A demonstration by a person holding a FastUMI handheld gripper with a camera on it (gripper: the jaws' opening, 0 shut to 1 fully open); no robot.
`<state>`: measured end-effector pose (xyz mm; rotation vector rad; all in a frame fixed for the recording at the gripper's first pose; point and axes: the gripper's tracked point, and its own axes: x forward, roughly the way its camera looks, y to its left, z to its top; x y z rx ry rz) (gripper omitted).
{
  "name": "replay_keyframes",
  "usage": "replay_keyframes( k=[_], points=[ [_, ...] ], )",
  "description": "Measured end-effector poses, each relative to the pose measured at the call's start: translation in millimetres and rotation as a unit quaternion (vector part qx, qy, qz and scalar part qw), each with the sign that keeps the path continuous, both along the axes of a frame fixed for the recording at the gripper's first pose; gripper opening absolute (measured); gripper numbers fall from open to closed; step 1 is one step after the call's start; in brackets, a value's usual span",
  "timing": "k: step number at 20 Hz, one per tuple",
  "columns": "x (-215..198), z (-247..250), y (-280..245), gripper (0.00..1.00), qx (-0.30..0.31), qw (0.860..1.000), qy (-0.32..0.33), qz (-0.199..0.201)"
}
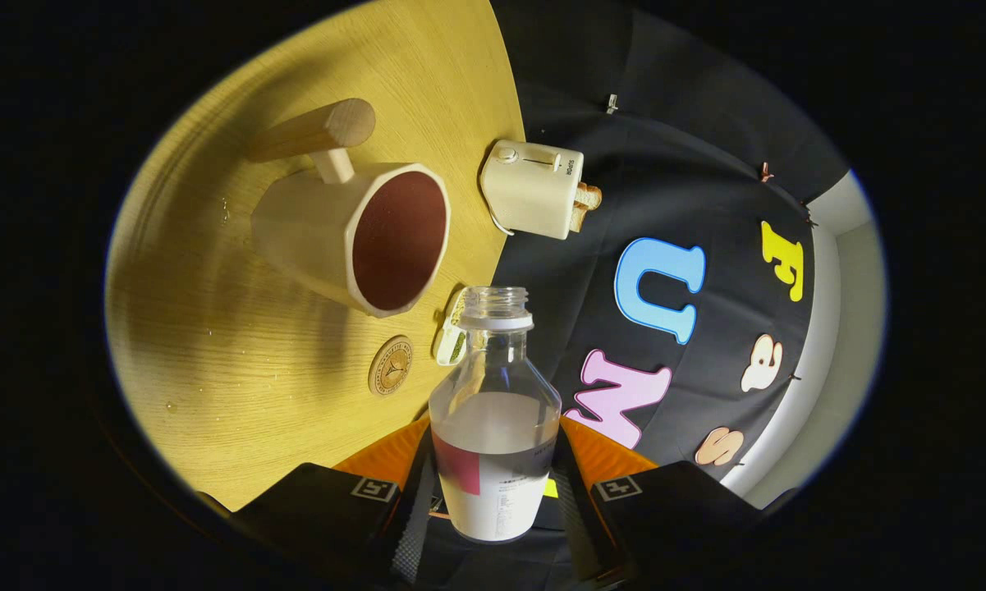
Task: Take the bottle from table, then pour the juice into the cup, finally place the bottle on the coaster
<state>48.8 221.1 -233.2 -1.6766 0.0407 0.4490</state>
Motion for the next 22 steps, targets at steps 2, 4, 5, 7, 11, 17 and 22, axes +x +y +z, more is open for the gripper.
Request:
replay_keyframes(
  k=[2, 4, 5, 7, 11, 17, 22],
  points=[
    [-0.3, 2.2, 1.5, 0.72, -0.005, 1.0, -0.005, 0.006],
    [-1.0, 3.0, 0.6, 0.72, -0.006, 1.0, -0.005, 0.009],
    [-2.8, 3.1, 0.6, 0.72, -0.007, 1.0, -0.006, 0.01],
    [-2.7, 1.9, 0.4, 0.72, -0.01, 1.0, -0.005, 0.011],
    [-2.7, 1.8, -2.1, 0.72, -0.015, 1.0, -0.006, 0.013],
    [-3.4, 4.5, -3.1, 0.71, -0.024, 1.0, -0.01, 0.018],
    [-4.8, 4.4, -3.8, 0.72, -0.028, 0.999, -0.012, 0.023]
  ],
)
